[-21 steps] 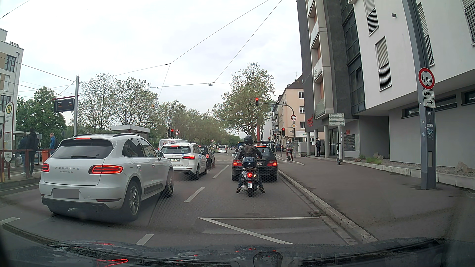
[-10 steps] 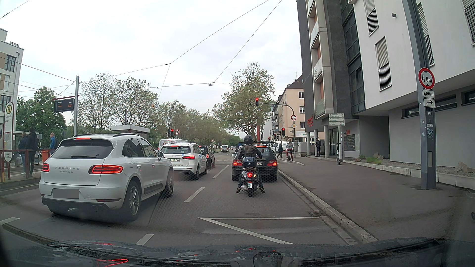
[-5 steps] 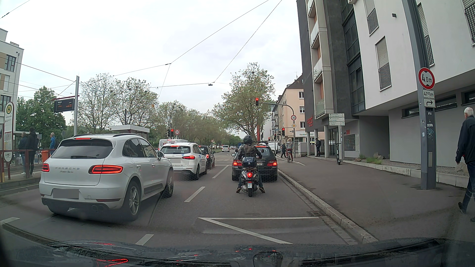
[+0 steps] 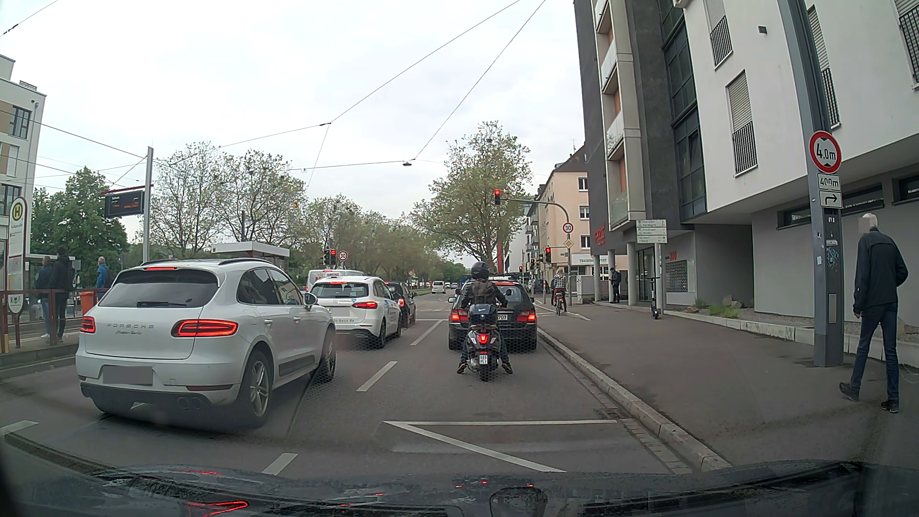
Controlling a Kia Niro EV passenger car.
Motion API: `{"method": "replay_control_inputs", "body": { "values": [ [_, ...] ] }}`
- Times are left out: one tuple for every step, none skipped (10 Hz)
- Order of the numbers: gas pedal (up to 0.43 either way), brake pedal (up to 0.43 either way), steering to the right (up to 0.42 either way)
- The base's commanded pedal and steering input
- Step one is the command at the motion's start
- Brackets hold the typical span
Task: Follow the waypoints while adhering to traffic rules and regulations
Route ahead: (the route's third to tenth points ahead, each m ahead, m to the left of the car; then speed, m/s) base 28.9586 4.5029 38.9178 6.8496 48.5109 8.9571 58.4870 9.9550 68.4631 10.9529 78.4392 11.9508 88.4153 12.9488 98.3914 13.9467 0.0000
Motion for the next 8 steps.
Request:
{"method": "replay_control_inputs", "body": {
  "values": [
    [0.0, 0.171, -0.007],
    [0.0, 0.171, -0.007],
    [0.0, 0.171, -0.007],
    [0.0, 0.171, -0.007],
    [0.0, 0.171, -0.007],
    [0.0, 0.165, -0.007],
    [0.0, 0.165, -0.007],
    [0.0, 0.165, -0.007]
  ]
}}
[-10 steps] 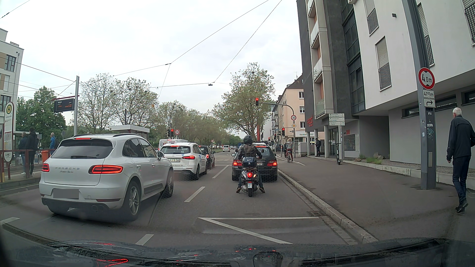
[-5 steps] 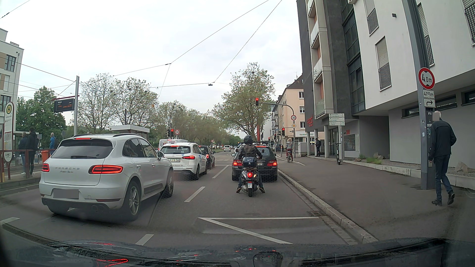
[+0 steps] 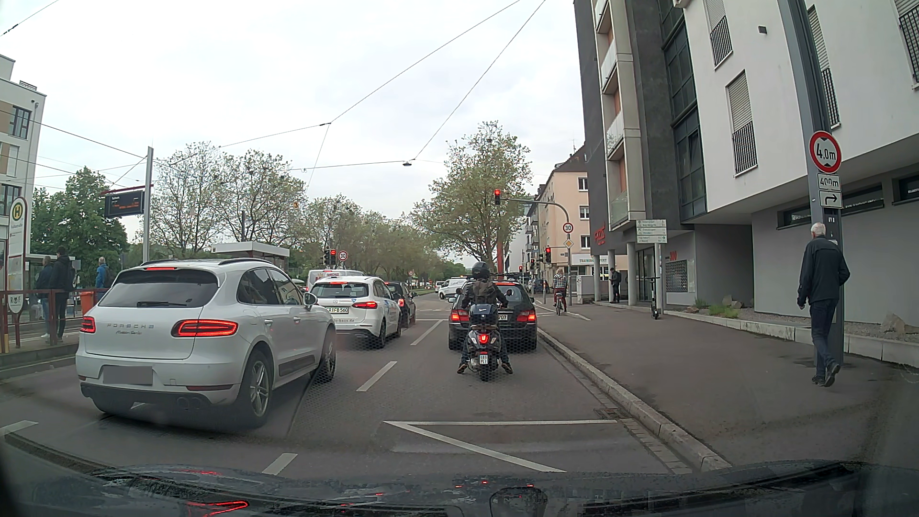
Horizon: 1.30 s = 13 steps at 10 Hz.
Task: Follow the waypoints while adhering to traffic rules and regulations
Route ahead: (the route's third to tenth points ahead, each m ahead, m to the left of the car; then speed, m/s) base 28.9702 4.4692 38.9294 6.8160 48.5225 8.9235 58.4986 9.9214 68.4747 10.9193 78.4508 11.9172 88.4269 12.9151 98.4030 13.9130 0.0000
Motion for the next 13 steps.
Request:
{"method": "replay_control_inputs", "body": {
  "values": [
    [0.0, 0.171, -0.007],
    [0.0, 0.171, -0.007],
    [0.0, 0.171, -0.007],
    [0.0, 0.171, -0.007],
    [0.0, 0.171, -0.007],
    [0.0, 0.171, -0.007],
    [0.0, 0.171, -0.007],
    [0.0, 0.171, -0.007],
    [0.0, 0.171, -0.007],
    [0.0, 0.171, -0.007],
    [0.0, 0.171, -0.007],
    [0.0, 0.171, -0.007],
    [0.0, 0.171, -0.007]
  ]
}}
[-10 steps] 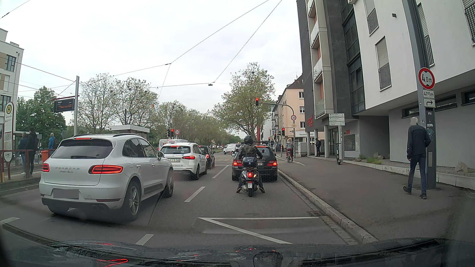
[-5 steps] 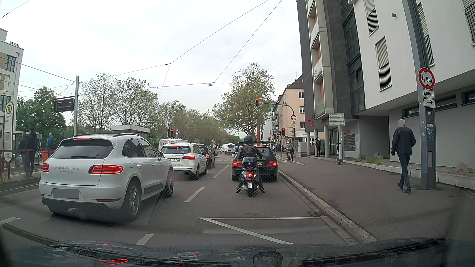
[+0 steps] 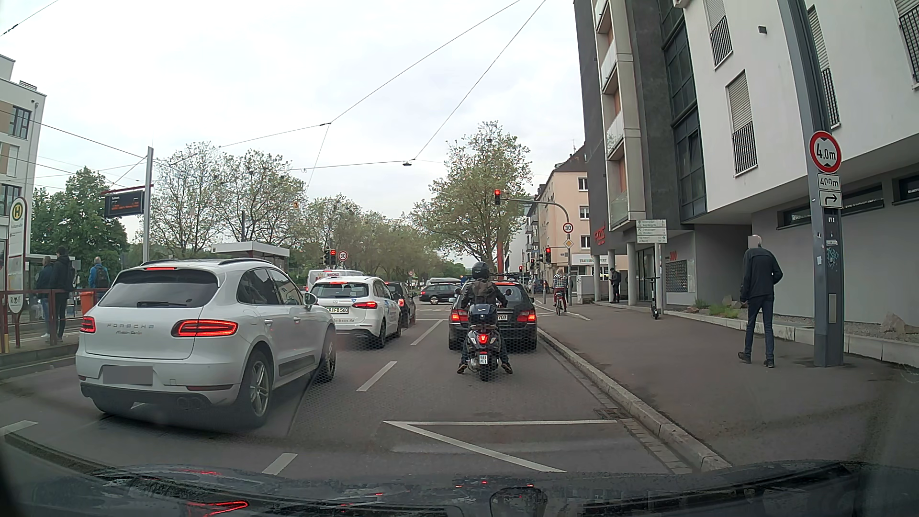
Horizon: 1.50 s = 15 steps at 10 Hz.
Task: Follow the waypoints while adhering to traffic rules and regulations
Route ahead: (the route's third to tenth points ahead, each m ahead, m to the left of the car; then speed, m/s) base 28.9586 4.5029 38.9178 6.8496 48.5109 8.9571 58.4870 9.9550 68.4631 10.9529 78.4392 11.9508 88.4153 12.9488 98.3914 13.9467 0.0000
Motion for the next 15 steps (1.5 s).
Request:
{"method": "replay_control_inputs", "body": {
  "values": [
    [0.0, 0.171, -0.007],
    [0.0, 0.171, -0.007],
    [0.0, 0.171, -0.007],
    [0.0, 0.171, -0.007],
    [0.0, 0.171, -0.007],
    [0.0, 0.171, -0.007],
    [0.0, 0.171, -0.007],
    [0.0, 0.171, -0.007],
    [0.0, 0.171, -0.007],
    [0.0, 0.171, -0.007],
    [0.0, 0.171, -0.007],
    [0.0, 0.171, -0.007],
    [0.0, 0.171, -0.007],
    [0.0, 0.171, -0.007],
    [0.0, 0.171, -0.007]
  ]
}}
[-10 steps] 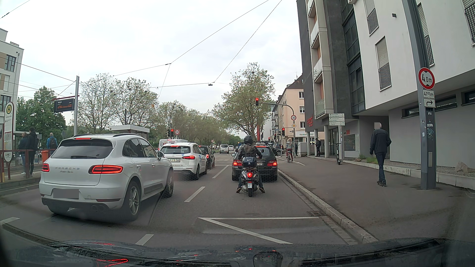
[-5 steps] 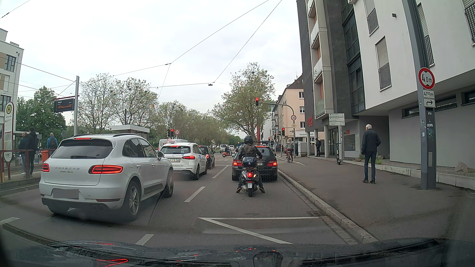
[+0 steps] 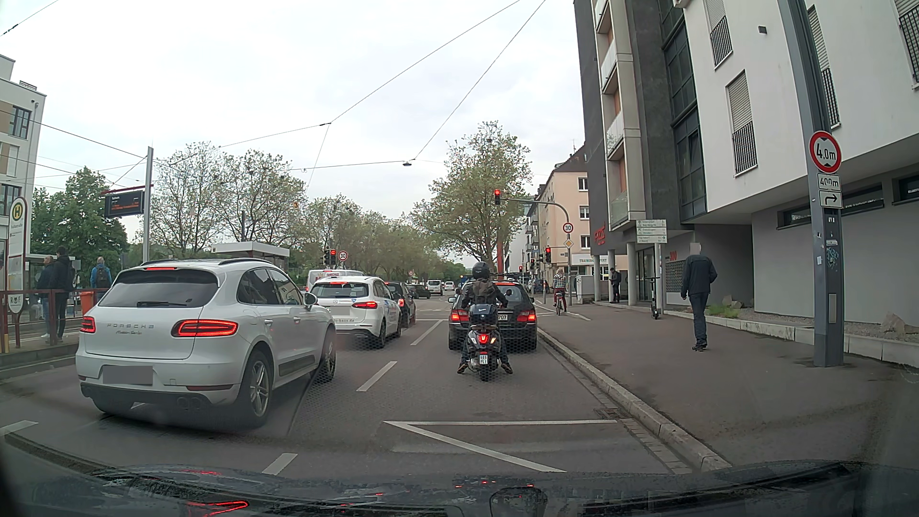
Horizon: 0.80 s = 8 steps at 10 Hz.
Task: Follow the waypoints while adhering to traffic rules and regulations
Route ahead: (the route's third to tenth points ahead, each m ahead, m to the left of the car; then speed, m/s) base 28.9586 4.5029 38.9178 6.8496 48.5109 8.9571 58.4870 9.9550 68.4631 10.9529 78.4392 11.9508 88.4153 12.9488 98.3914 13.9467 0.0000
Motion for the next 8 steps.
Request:
{"method": "replay_control_inputs", "body": {
  "values": [
    [0.0, 0.171, -0.008],
    [0.0, 0.171, -0.007],
    [0.0, 0.171, -0.007],
    [0.0, 0.171, -0.007],
    [0.0, 0.171, -0.007],
    [0.0, 0.171, -0.007],
    [0.0, 0.171, -0.007],
    [0.0, 0.171, -0.007]
  ]
}}
